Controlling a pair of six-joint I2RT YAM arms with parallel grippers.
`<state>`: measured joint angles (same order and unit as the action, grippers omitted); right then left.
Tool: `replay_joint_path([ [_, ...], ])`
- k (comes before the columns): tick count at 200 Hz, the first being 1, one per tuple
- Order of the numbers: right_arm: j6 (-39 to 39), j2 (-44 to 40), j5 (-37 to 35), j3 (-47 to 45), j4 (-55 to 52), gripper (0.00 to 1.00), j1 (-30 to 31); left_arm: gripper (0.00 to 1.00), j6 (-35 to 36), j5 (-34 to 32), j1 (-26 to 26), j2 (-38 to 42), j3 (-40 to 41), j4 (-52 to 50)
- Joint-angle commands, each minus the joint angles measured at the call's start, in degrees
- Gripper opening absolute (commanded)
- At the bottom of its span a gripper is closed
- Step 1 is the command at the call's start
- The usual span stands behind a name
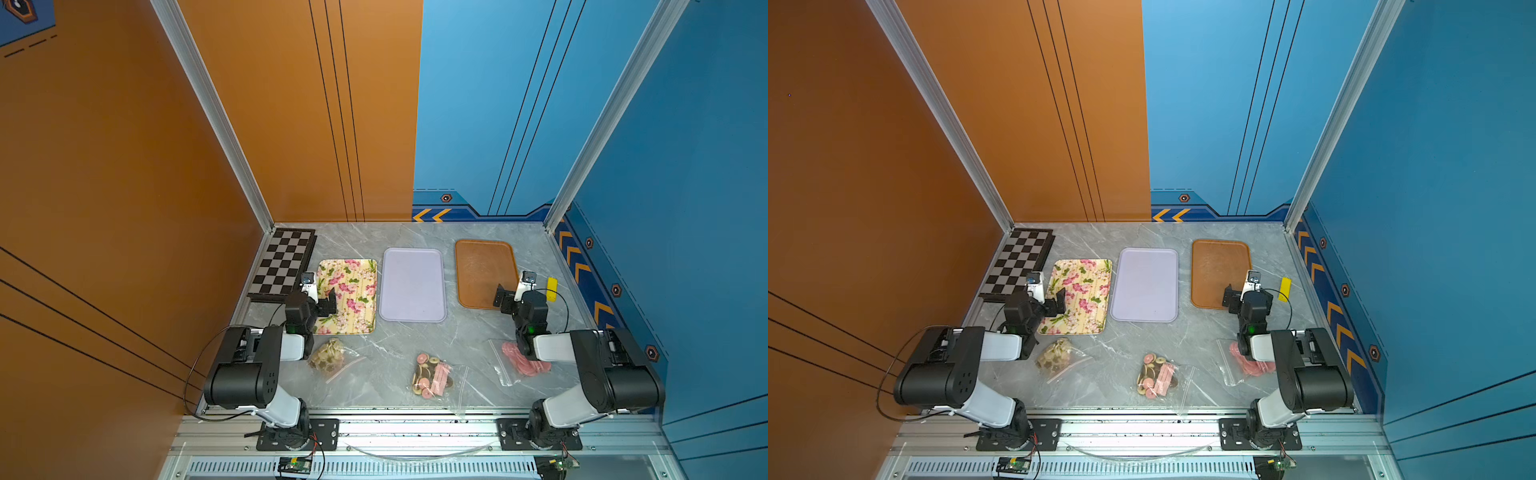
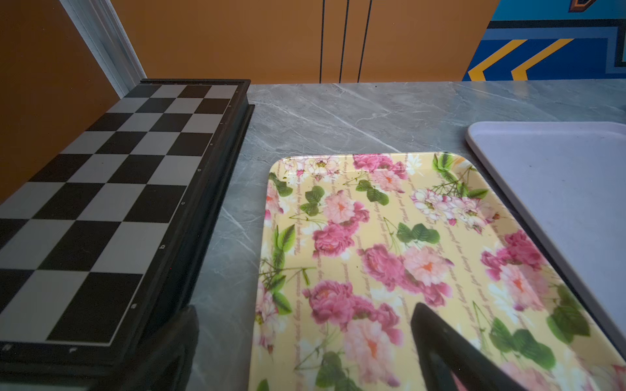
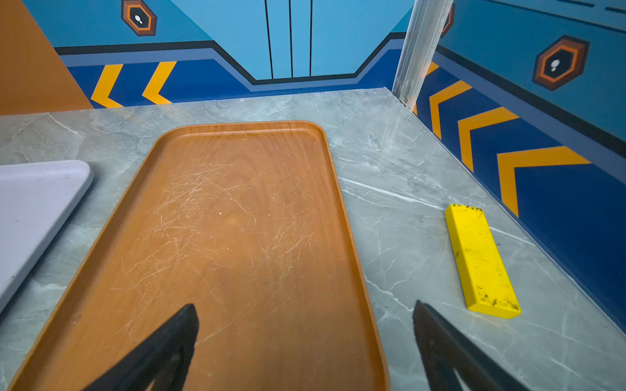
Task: Pour cookies out of the ziploc bag
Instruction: Open the ziploc bag at the center of the board.
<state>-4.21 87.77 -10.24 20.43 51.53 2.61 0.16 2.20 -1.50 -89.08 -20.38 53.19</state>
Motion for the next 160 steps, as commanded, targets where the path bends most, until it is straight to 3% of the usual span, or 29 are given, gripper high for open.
replay_joint_path([
  [1, 1.1, 0.8, 0.8, 0.9, 0.6, 1.00, -0.2, 0.98, -0.6, -1.1, -0.1, -0.6, -0.8, 1.0],
  [160, 1.3, 0.7, 3.1, 0.9, 0.5, 1.00, -0.7, 0.98, 0.6, -1.6, 0.9, -0.7, -1.1, 0.8],
])
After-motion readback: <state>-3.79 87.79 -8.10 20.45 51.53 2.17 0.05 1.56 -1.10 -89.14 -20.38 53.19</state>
